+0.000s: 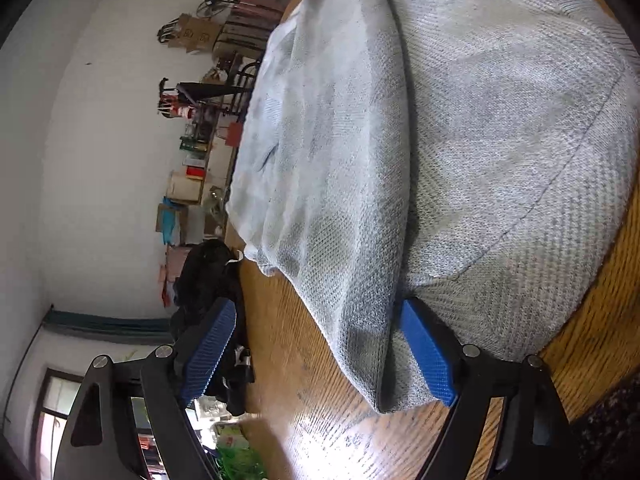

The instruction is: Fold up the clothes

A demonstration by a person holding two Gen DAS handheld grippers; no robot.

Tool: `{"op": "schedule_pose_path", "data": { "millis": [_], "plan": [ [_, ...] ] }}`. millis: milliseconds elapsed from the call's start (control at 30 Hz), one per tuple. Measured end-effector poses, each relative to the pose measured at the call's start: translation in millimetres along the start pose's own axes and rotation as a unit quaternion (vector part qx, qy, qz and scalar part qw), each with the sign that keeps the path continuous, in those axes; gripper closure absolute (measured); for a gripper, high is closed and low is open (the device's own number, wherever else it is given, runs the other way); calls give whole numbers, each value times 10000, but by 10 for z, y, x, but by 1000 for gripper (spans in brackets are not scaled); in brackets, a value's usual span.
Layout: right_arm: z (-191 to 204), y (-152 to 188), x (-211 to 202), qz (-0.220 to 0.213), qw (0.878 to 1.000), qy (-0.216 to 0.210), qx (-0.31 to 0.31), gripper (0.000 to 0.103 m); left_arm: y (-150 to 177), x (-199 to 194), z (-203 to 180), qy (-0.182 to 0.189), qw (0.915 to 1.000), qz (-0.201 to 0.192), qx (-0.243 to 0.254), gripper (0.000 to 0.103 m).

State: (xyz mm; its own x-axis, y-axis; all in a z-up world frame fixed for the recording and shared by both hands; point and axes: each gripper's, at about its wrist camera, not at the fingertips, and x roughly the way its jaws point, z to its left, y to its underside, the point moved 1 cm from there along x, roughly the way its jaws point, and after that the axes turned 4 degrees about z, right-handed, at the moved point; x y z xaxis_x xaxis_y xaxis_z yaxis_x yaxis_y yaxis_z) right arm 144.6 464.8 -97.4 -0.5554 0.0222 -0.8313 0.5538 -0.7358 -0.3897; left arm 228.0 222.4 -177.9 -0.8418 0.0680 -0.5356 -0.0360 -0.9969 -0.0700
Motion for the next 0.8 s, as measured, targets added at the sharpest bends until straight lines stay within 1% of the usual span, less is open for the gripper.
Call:
{"op": "schedule_pose_path", "data": {
  "millis": [33, 67, 133, 167, 267, 367, 467, 533, 567, 633, 667, 733, 767, 800],
  "plan": [
    [-1, 3, -3, 2, 10000, -7, 4, 32, -15, -28, 34, 108, 9999, -66, -52, 18],
    [-8, 8, -8, 2, 10000, -16, 1, 32, -33, -105, 115, 369, 9985, -254, -314, 18],
    [-15, 18, -18, -8, 10000, -16, 19, 32, -60, -155, 218, 640, 9950, -408, -646, 18],
    [-16, 23, -24, -17, 10000, -10, 39, 32, -68, -143, 207, 642, 9952, -377, -636, 18],
    [-34, 16, -24, -17, 10000, -41, 47, 32, -80, -45, 117, 537, 9973, -276, -428, 18],
    [-42, 7, -25, -6, 10000, -69, 64, 32, -92, -108, 81, 478, 9971, -433, -415, 18],
    [-42, -3, -30, -1, 9999, -97, 103, 32, -96, -83, 62, 289, 9979, -447, -365, 18],
    [-41, -10, -33, 3, 9998, -116, 129, 31, -103, -46, 83, 237, 9980, -406, -432, 18],
    [-41, -13, -35, 5, 9998, -125, 143, 31, -113, -21, 115, 129, 9978, -327, -557, 18],
    [-40, -20, -39, 9, 9998, -144, 169, 31, -100, 2, 138, -90, 9976, -291, -627, 20],
    [-40, -23, -41, 11, 9997, -154, 182, 31, -89, 21, 138, -141, 9975, -245, -643, 22],
    [-36, -29, -38, 16, 9997, -157, 194, 31, -73, 79, 150, -32, 9977, -183, -654, 40],
    [-33, -32, -35, 19, 9997, -152, 194, 31, -63, 101, 128, -24, 9980, -164, -607, 59],
    [-30, -34, -31, 23, 9997, -146, 193, 31, -59, 120, 109, -23, 9983, -142, -560, 73]
  ]
}}
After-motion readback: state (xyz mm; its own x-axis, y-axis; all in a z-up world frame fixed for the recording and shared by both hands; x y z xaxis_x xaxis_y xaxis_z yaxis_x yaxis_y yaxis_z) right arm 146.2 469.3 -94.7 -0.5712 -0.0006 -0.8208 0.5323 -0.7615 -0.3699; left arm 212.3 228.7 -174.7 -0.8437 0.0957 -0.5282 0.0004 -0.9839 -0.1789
